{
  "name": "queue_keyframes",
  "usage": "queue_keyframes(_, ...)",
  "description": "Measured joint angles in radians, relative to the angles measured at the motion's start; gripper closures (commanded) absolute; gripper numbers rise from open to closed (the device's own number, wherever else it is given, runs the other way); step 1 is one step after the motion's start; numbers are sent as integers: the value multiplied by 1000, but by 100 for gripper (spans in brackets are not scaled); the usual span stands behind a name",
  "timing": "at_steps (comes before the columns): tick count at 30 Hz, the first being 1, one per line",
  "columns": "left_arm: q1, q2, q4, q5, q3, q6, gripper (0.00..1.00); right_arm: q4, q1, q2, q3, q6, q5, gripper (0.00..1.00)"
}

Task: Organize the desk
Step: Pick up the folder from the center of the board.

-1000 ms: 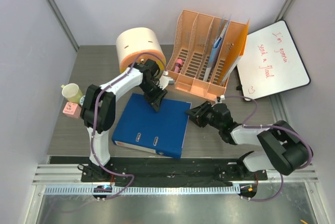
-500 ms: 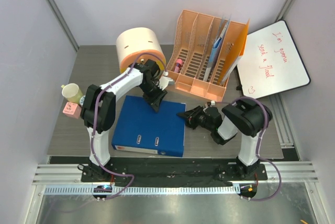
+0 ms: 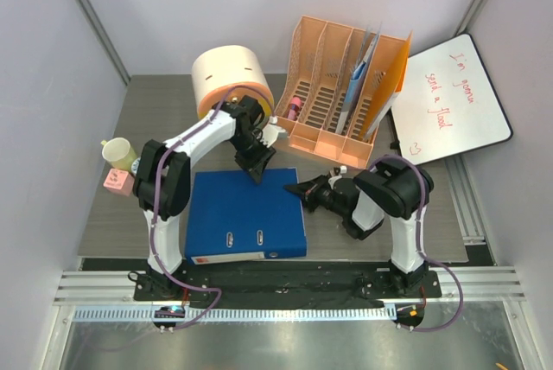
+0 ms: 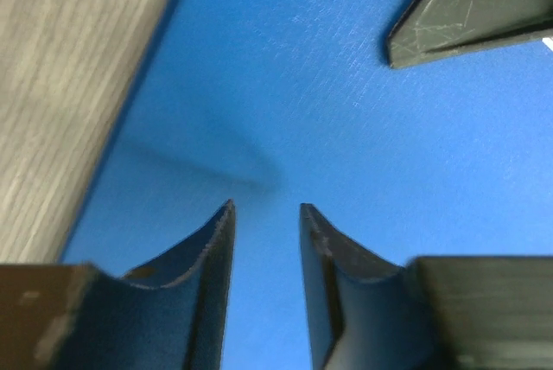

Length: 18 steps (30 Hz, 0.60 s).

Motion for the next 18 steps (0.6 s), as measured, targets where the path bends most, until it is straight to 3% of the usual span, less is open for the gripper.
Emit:
queue_keyframes(2,10,0,-31,1,42,-6,49,-28,-5,-42,-25,6,4,99)
queue_keyframes(3,20,0,-61,10,92,-15,37,-50,-10,-83,-42,0,7,99)
queue_keyframes(4,37,0,-90,27,160,-28,33,-72,-15,-138,-59,-11,10,99)
queue_keyframes(8,184,5,-166,169,611,-95,27,-186,-34,-389,-79,-74,26,99)
queue_keyframes(10,312,-26,-157,230,714,-103,28,-254,-47,-537,-78,-102,53,99)
queue_keyframes(12,438,-109,-154,292,706,-80,30,-333,-55,-653,-73,-121,94,99)
queue_keyframes(15,570,-278,-184,352,513,30,35,-507,-59,-844,-63,-162,189,99)
queue_keyframes(18,634,-396,-238,434,294,177,41,-650,-58,-990,-61,-198,277,99)
